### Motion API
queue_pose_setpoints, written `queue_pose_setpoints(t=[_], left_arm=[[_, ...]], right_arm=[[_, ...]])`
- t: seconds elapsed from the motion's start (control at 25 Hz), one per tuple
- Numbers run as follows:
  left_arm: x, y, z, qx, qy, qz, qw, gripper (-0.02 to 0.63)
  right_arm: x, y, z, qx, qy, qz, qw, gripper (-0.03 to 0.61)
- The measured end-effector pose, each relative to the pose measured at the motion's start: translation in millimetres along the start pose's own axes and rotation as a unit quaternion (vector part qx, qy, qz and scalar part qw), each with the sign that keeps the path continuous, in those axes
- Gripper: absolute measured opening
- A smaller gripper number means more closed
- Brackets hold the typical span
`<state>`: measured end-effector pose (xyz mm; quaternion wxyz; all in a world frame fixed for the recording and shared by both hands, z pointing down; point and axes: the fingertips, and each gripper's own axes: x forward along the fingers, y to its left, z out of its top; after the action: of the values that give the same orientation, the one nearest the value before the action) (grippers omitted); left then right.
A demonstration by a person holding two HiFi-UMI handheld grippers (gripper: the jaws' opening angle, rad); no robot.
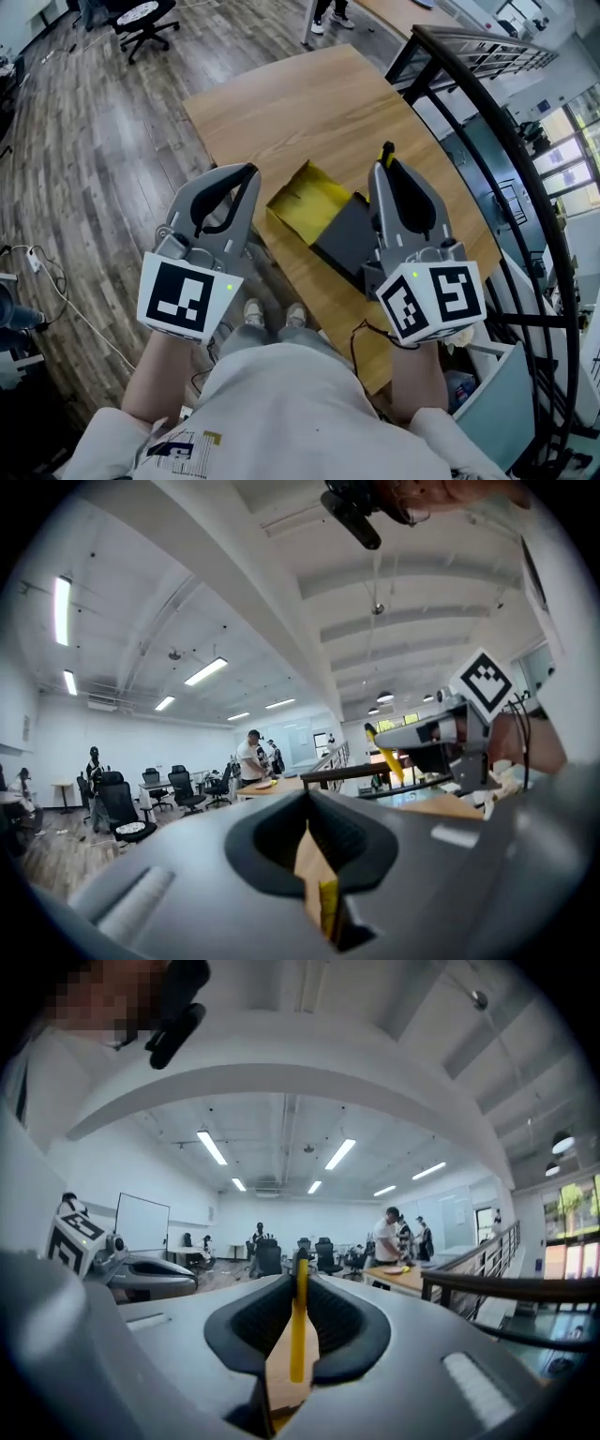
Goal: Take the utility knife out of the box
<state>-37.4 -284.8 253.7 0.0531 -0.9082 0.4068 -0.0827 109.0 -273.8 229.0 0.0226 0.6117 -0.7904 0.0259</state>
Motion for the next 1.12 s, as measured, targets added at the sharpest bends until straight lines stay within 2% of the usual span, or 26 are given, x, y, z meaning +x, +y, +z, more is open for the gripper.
queue_pose_setpoints(t=[0.12, 0.32, 0.52, 0.76, 1.0, 1.12], left_arm=[[-11.9, -4.5, 15.9, 0.000, -0.013, 0.001, 0.9999, 0.002], [-27.9, -22.5, 30.6, 0.005, -0.027, -0.012, 0.9996, 0.002], [-27.2, -36.8, 12.9, -0.008, -0.011, -0.028, 0.9995, 0.002], [-32.7, -44.3, 3.3, -0.016, 0.004, -0.022, 0.9996, 0.002], [-32.0, -51.3, -7.4, -0.035, 0.022, -0.033, 0.9986, 0.002], [-29.1, -53.0, -7.2, -0.027, 0.024, -0.035, 0.9987, 0.002]], right_arm=[[-20.2, 0.2, 20.0, -0.033, -0.028, -0.020, 0.999, 0.051], [-41.0, 1.6, 23.1, -0.028, -0.032, -0.012, 0.999, 0.049], [-54.6, 6.7, 15.2, -0.024, -0.040, -0.015, 0.999, 0.049], [-73.6, 5.0, 0.5, -0.021, -0.028, -0.022, 0.999, 0.049], [-75.3, 4.1, -10.2, -0.054, -0.023, -0.033, 0.998, 0.049], [-74.8, 4.6, -10.0, -0.054, -0.023, -0.029, 0.998, 0.050]])
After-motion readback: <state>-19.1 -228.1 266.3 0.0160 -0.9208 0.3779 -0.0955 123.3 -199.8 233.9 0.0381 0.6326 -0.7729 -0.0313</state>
